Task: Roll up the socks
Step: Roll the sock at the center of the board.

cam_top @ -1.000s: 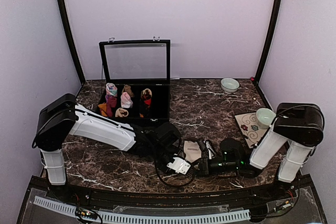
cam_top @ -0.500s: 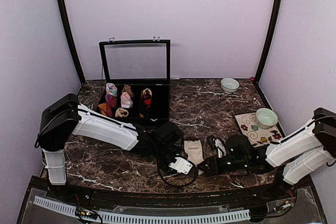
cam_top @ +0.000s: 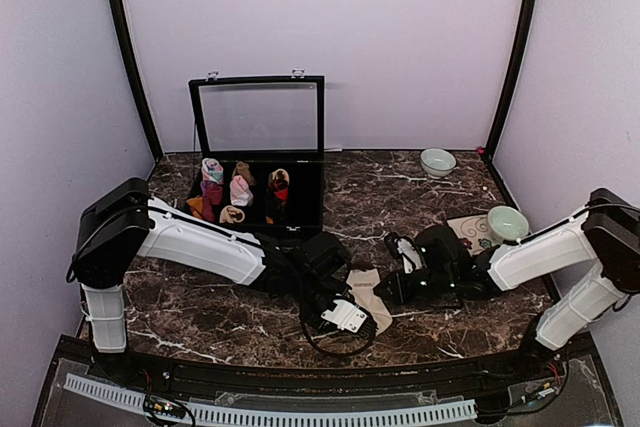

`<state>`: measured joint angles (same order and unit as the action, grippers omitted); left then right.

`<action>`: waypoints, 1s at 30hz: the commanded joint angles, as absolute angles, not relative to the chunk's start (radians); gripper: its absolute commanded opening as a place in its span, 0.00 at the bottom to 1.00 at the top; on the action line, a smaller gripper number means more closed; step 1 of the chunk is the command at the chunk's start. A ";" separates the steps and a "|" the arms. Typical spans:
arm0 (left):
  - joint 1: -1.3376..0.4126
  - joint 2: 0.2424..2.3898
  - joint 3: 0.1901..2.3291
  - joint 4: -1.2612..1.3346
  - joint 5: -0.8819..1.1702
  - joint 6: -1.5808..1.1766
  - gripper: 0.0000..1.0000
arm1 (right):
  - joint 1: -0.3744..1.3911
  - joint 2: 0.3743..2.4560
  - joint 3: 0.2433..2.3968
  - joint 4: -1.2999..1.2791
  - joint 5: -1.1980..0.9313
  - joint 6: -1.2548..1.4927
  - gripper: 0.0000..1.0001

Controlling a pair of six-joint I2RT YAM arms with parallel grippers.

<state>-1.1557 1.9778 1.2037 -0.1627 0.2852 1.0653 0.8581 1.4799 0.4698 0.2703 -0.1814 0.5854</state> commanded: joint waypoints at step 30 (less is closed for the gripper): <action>-1.144 2.089 1.281 -0.558 0.387 0.995 0.00 | 0.860 1.259 0.328 0.410 -0.084 0.480 0.31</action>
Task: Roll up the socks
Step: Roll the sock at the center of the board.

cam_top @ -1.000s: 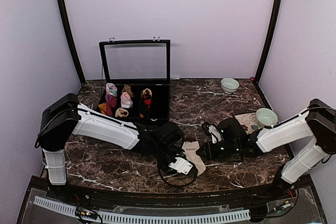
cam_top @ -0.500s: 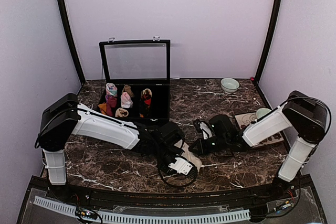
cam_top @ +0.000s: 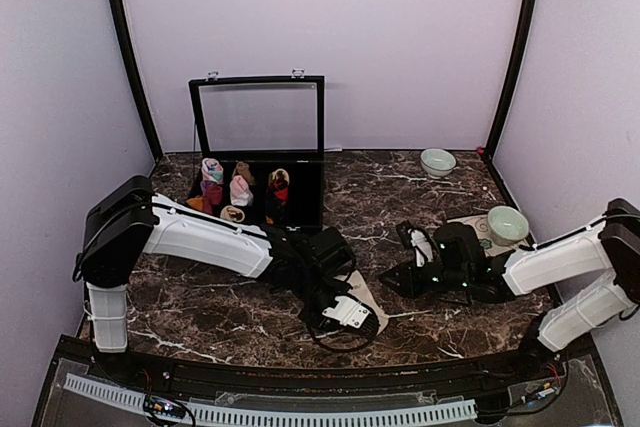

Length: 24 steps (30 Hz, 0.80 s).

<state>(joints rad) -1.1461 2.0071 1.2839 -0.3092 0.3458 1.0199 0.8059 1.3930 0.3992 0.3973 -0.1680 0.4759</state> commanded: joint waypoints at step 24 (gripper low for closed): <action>-1.031 2.275 1.560 -0.856 0.642 0.995 0.02 | 1.026 0.924 0.104 0.419 -0.032 0.379 0.67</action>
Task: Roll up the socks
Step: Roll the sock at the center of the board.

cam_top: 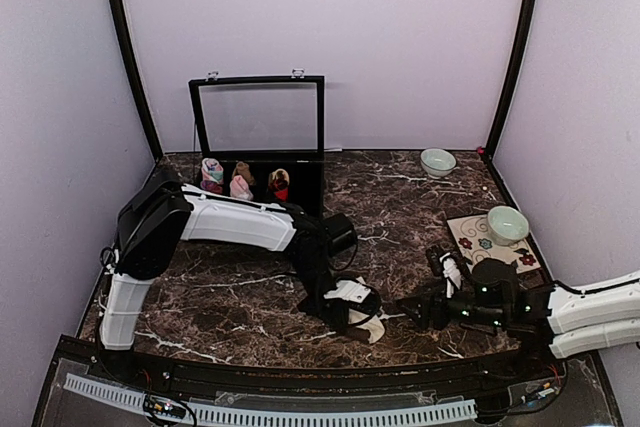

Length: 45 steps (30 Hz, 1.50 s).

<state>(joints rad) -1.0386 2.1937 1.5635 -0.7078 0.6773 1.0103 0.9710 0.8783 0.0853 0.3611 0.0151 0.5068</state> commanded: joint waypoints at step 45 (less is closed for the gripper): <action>-1.014 2.352 1.685 -0.962 0.626 0.991 0.10 | 1.416 1.585 0.338 0.542 0.345 -0.129 0.23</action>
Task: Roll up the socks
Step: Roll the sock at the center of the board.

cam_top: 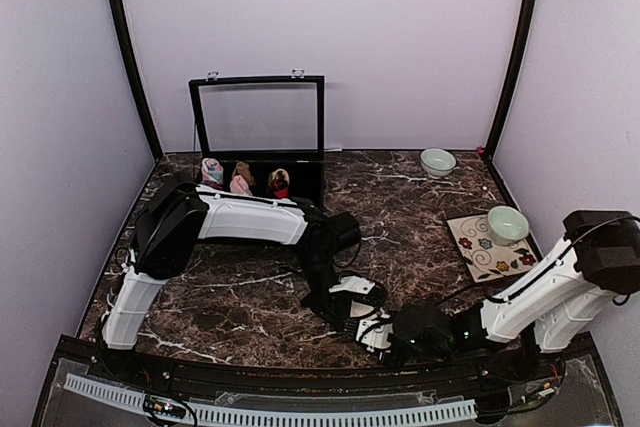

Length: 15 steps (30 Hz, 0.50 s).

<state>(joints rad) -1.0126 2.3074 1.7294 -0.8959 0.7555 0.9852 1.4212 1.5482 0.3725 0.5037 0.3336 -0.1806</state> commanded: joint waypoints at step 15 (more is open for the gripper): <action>-0.951 1.904 1.275 -0.572 0.485 0.796 0.23 | 1.327 1.572 0.269 0.558 0.133 0.073 0.00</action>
